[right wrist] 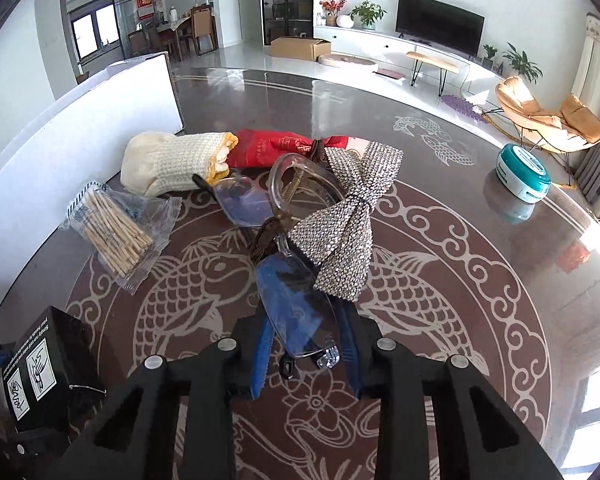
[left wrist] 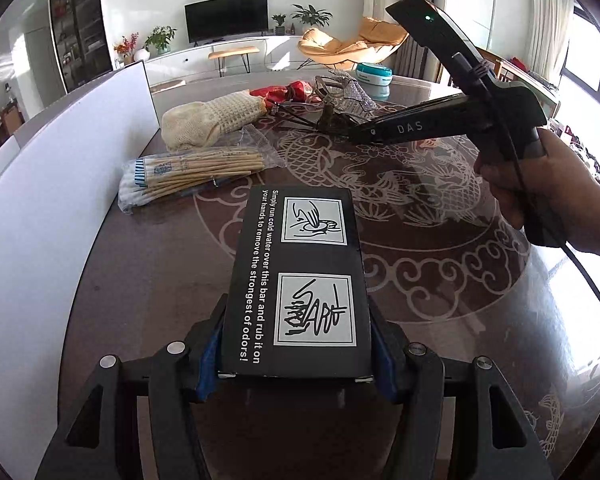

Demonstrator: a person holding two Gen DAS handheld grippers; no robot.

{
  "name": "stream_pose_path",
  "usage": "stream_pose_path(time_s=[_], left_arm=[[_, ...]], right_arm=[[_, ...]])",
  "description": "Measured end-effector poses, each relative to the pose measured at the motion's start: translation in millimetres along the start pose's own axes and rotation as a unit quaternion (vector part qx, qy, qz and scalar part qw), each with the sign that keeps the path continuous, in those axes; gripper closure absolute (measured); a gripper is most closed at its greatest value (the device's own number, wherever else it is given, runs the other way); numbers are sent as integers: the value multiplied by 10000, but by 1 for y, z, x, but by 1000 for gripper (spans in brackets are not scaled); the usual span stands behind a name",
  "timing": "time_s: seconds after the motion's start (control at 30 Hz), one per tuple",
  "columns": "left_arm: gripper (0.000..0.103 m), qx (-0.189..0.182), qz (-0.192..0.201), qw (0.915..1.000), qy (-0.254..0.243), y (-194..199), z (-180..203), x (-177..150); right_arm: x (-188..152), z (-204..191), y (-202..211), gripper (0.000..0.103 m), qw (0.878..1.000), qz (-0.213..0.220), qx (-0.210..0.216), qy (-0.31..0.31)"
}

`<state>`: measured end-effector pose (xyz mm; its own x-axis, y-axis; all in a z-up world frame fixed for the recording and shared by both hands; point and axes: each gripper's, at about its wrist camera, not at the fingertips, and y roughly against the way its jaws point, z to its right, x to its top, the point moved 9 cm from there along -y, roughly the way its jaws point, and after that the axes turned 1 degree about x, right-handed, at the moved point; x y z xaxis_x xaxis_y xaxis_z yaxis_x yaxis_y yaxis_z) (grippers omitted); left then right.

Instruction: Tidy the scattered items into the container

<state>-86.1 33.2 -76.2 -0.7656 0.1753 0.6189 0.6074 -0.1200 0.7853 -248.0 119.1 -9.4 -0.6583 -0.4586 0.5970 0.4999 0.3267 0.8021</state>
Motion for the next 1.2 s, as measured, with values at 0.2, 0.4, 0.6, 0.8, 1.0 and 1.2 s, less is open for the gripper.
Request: stream_pose_path(time_s=[0.2,0.4,0.6,0.8,1.0,1.2], left_arm=[[42,8,0,10000,-1,-1,-1,0],[24,202,-57,9997,108,-3,-8,-2],[15,274,-108,9994,194,-5,-14,-2],[11,267,-148,9992,275,-8,-18,-2],[6,290,-184,9989,322,-10,-20,-2],[5,293,-186,9989,322,-10,-19,-2]], right_arm=[[-67,6,52,76,9984,70,-236,-502],[-133,-4,103,59,9956,158,-493,-787],[-141,3,106,15,9933,101,-620,-967],[-143,8,103,14,9920,33,-616,-1102],[-145,12,103,12,9901,6,-721,-1202],[-145,14,102,9,9890,-33,-809,-1240]])
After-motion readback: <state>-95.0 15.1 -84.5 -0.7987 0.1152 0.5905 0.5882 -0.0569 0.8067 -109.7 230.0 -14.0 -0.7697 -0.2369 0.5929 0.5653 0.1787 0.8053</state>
